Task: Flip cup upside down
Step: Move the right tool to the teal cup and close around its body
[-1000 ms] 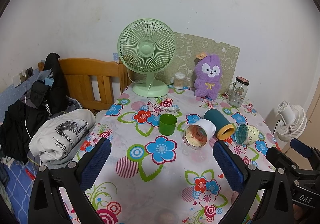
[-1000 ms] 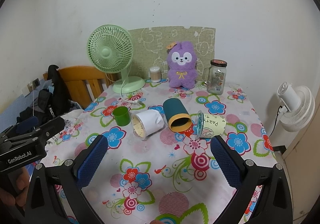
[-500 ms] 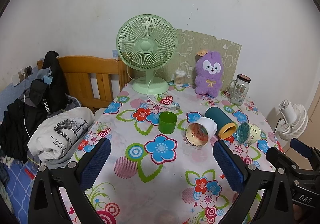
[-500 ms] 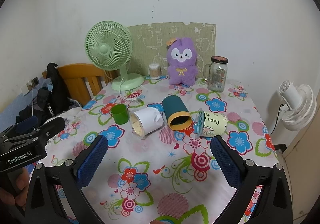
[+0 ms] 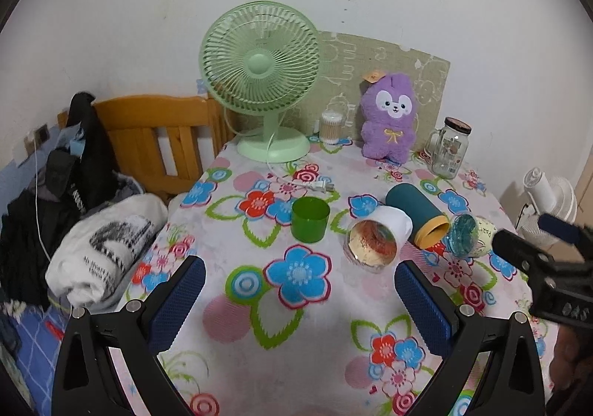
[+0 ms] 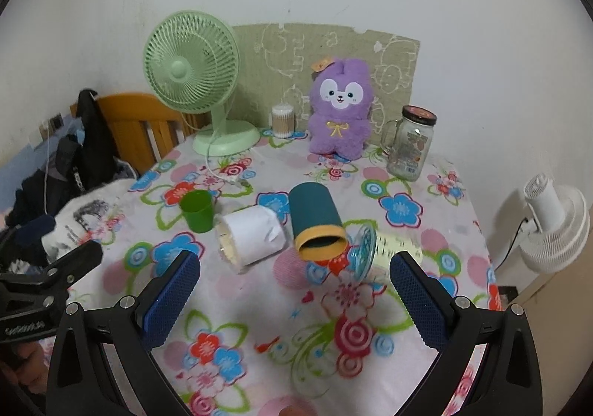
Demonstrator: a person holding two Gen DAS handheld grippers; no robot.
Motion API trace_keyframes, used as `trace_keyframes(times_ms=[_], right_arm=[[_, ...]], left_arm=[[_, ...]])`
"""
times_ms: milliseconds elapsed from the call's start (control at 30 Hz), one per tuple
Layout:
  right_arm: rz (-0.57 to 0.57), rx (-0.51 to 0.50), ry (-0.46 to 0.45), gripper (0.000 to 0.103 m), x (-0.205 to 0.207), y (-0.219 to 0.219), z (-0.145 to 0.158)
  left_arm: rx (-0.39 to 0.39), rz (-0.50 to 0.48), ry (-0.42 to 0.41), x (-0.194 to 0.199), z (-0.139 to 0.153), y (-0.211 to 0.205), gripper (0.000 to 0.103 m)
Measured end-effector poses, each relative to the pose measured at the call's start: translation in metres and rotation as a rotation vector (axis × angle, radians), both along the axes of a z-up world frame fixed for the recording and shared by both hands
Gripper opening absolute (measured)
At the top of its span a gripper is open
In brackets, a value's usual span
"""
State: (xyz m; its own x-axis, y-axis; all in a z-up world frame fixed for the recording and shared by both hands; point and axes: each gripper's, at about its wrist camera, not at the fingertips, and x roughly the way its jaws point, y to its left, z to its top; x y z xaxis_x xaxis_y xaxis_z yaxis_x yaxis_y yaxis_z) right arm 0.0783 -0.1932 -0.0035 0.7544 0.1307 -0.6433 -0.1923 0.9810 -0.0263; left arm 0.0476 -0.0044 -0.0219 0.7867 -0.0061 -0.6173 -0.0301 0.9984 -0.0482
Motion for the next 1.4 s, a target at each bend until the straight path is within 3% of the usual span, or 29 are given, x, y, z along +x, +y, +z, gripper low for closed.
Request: trace_keyframes(times_ms=[333,700,967,1133,1267,1400], right_arm=[[0.028,-0.029,0.147,0.103,0.092,-0.003,-0.029],[0.057,0.015,0.422,0.103,0.19,0.001,-0.085],[0.076,0.068,0.478,0.099,0.211,0.009,-0.096],[0.088,0.06,0.487,0.087,0.219,0.013,-0.095],[0.042,0.108,0.523,0.087,0.225,-0.003,-0.101],[0.072,0.127,0.552,0.09,0.225,-0.004,-0.103]], left_arm=[[0.069,-0.065,0.085,0.068,-0.017,-0.017,0.103],[0.112,-0.114,0.163,0.119,-0.041,-0.034,0.103],[0.116,-0.117,0.183,0.124,-0.048,-0.033,0.103],[0.115,-0.123,0.179,0.123,-0.047,-0.034,0.103],[0.116,-0.122,0.176,0.122,-0.046,-0.032,0.103],[0.117,-0.129,0.173,0.12,-0.045,-0.034,0.103]])
